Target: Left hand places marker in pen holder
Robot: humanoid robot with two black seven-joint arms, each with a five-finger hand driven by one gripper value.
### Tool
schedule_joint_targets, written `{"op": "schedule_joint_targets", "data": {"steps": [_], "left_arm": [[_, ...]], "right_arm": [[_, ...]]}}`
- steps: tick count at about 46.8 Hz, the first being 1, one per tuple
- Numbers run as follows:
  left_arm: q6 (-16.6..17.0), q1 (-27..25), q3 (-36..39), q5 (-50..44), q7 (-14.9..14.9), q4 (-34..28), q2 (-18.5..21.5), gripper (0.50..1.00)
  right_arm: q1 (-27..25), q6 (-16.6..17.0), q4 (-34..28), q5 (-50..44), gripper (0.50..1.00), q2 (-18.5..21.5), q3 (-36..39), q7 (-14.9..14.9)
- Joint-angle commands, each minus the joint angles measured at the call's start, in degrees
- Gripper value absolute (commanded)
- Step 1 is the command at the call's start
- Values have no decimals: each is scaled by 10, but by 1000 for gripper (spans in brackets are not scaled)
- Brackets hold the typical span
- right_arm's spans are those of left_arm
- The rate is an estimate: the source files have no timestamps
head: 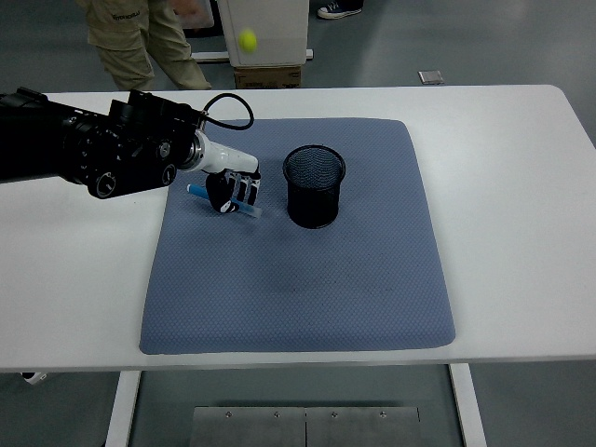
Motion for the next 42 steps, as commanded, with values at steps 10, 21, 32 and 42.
{"op": "schedule_joint_targets", "data": {"steps": [10,21,32,42], "left_arm": [[-3,-3,-7,-5,0,1,2,500],[-26,-27,-18,-12,0,1,7,500],[-35,-41,-19,-12,0,1,14,500],[-43,-63,-21,-12,0,1,17,500]], "right_arm": [[0,0,0,0,1000,0,0,0],[0,0,0,0,1000,0,0,0],[0,0,0,0,1000,0,0,0],[0,0,0,0,1000,0,0,0]]}}
